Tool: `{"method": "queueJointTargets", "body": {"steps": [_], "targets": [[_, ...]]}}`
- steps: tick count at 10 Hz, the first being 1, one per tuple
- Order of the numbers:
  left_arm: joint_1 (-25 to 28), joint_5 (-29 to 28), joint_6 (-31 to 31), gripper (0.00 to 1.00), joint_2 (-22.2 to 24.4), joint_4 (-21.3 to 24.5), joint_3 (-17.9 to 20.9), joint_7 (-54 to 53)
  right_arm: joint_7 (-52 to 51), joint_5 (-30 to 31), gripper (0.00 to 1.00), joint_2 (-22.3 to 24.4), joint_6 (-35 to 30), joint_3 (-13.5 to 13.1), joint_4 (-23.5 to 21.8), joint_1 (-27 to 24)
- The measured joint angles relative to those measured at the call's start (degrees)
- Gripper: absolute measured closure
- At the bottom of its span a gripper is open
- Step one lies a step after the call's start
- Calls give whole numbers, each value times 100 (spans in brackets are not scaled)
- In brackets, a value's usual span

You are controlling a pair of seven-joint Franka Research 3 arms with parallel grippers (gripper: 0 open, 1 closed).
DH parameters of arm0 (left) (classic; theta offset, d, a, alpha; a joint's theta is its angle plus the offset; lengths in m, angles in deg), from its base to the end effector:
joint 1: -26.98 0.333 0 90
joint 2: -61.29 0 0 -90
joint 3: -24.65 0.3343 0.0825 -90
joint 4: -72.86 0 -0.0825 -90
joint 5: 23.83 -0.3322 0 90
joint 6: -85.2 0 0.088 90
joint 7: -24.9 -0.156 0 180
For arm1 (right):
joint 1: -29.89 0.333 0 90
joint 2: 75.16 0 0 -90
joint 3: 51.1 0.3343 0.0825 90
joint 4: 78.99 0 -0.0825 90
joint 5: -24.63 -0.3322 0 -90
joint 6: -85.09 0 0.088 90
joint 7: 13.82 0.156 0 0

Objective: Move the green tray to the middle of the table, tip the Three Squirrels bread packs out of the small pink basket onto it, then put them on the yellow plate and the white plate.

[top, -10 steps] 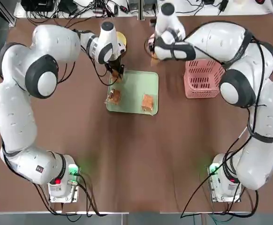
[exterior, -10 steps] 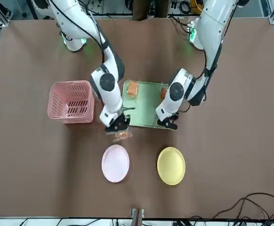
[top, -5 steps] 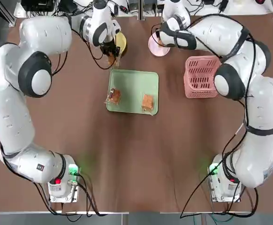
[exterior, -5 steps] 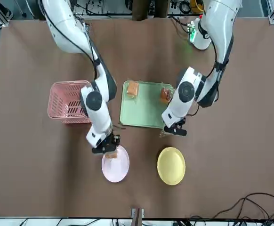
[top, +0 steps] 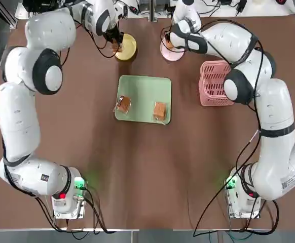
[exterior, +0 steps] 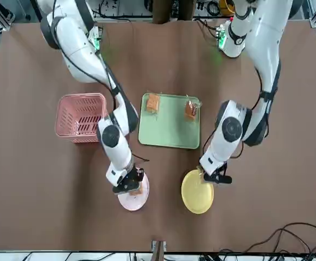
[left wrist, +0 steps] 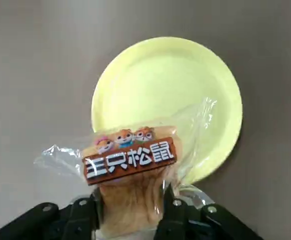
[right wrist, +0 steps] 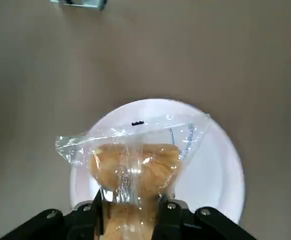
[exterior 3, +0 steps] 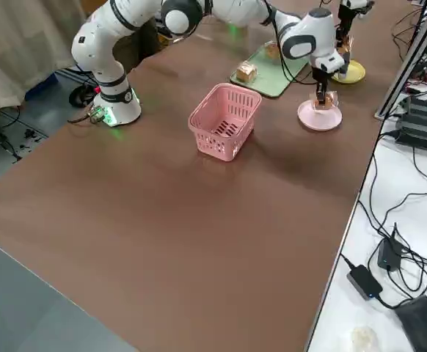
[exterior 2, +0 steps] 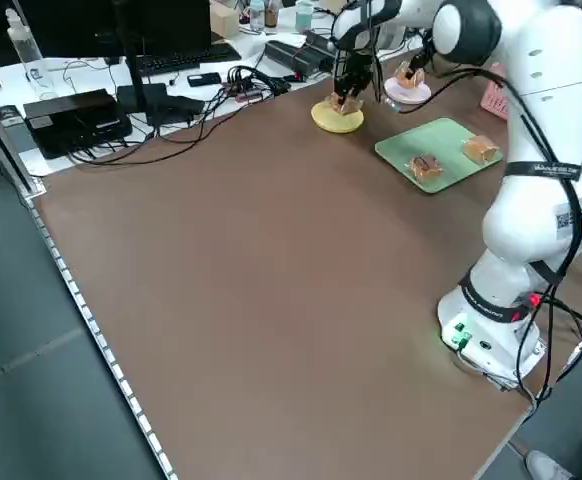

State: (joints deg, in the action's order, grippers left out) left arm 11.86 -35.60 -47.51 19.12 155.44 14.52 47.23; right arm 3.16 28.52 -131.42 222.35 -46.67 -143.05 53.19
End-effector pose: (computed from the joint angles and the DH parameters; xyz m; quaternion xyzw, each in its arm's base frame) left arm 0.6616 -0.2725 0.2672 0.9949 -0.0623 0.0789 0.0095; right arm 0.7027 0.3433 0.2312 -0.9846 -0.0922 -0.1364 0.0591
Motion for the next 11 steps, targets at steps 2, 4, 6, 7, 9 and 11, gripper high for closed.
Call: {"method": "queueJointTargets", "body": {"steps": [2,4,6,7,9,11], "targets": [[-80,-9,-411,53,-411,-377,27,12,-342,-45,59,-88,-6,106,7,-222],[-130,-11,-665,52,-556,-436,177,12,-355,-45,50,-127,31,167,7,-194],[-174,-11,-836,44,-639,-453,214,48,-356,-47,21,-127,32,195,6,-148],[-203,-11,-947,41,-663,-455,215,148,-356,-48,7,-127,34,196,7,-144],[-268,-12,-1017,29,-696,-472,217,402,-357,-50,1,-72,38,193,28,-164],[-285,-12,-1012,4,-701,-483,219,459,-257,-62,1,404,-385,198,-170,-165]]}}
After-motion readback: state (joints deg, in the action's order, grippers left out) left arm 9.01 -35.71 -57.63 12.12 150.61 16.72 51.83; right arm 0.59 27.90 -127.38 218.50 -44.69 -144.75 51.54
